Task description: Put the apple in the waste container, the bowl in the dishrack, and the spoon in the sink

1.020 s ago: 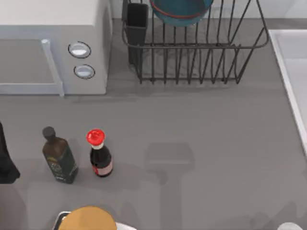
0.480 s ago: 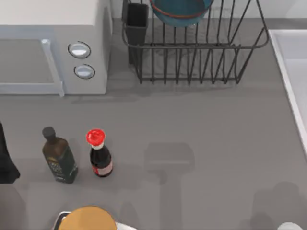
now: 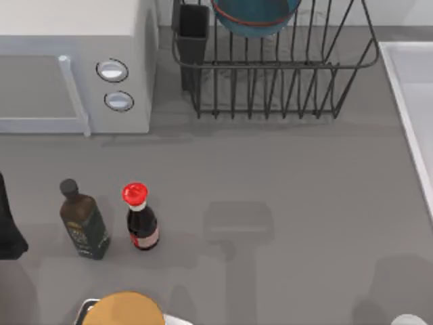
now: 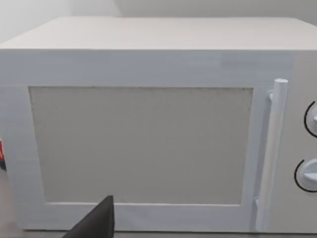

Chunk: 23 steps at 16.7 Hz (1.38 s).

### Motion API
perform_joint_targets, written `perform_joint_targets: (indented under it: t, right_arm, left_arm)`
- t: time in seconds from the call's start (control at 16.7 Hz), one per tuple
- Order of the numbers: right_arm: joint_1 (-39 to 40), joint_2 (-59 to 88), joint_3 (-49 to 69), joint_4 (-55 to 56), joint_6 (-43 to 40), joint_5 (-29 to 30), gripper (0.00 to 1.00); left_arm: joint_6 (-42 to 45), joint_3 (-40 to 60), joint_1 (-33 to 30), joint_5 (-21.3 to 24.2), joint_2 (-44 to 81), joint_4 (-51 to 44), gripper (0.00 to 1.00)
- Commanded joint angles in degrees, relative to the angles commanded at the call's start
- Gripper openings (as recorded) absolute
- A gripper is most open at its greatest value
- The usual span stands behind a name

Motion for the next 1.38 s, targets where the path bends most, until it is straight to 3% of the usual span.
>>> perform_joint_targets:
  t: [0.24, 0.66, 1.02, 1.38]
  right_arm:
    - [0.0, 2.1, -2.5, 4.1, 0.2, 0.0, 1.0]
    - [0.1, 11.4, -12.7, 24.2, 0.5, 0.0, 1.0]
    - [0.1, 12.7, -14.1, 26.6, 0.5, 0.0, 1.0]
    - [0.1, 12.7, -14.1, 26.6, 0.5, 0.0, 0.55]
  left_arm:
    - [0.0, 0.0, 0.0, 0.0, 0.0, 0.0, 1.0]
    - [0.0, 0.0, 0.0, 0.0, 0.0, 0.0, 1.0]
    - [0.0, 0.0, 0.0, 0.0, 0.0, 0.0, 1.0]
    - [0.0, 0.0, 0.0, 0.0, 0.0, 0.0, 1.0]
